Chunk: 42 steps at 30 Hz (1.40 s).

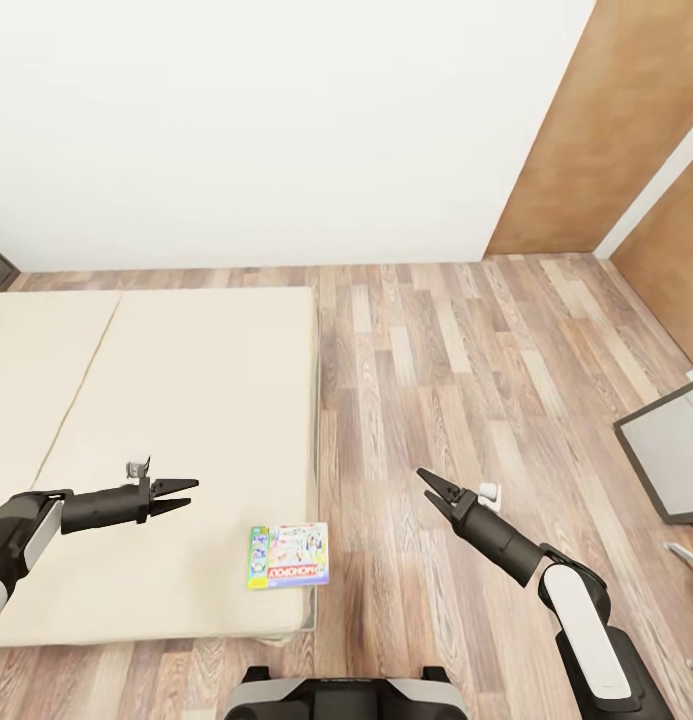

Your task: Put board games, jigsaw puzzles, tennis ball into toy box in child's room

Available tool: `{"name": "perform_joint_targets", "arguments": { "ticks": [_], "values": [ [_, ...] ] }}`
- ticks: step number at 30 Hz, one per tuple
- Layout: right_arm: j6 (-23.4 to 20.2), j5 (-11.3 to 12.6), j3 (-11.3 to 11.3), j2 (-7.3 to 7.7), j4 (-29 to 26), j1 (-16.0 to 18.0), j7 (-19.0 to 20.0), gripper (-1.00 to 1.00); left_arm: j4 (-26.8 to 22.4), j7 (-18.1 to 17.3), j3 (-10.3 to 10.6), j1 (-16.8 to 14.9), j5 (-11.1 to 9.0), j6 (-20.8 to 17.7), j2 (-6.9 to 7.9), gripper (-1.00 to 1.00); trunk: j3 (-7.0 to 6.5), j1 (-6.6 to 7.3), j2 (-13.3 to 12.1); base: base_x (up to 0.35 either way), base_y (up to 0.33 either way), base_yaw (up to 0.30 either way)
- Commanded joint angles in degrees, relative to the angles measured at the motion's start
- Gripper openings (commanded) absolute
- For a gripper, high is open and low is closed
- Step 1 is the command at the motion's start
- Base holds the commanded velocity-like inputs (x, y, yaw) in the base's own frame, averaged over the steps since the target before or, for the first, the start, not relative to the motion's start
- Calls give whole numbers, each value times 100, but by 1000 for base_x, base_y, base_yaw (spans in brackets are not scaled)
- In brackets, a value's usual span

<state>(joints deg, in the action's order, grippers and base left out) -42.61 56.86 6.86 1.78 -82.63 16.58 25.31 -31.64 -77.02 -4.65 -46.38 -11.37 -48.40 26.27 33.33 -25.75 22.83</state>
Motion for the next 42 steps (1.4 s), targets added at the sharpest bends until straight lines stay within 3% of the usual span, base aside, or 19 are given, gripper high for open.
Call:
{"name": "perform_joint_targets", "arguments": {
  "ticks": [1, 42],
  "values": [
    [-37, 7, 9, -1, 0, 3, 9, 100, 0, -11, 0, -2, -10, -55, 1, 100, -3, -3, 8, 0, 0, 0],
    [-36, -26, 9, -24, 1, 3, 9, 100, 0, -10, 17, -2, -6, -55, -7, 100, -389, -3, 8, 0, 0, 0]
  ]
}}
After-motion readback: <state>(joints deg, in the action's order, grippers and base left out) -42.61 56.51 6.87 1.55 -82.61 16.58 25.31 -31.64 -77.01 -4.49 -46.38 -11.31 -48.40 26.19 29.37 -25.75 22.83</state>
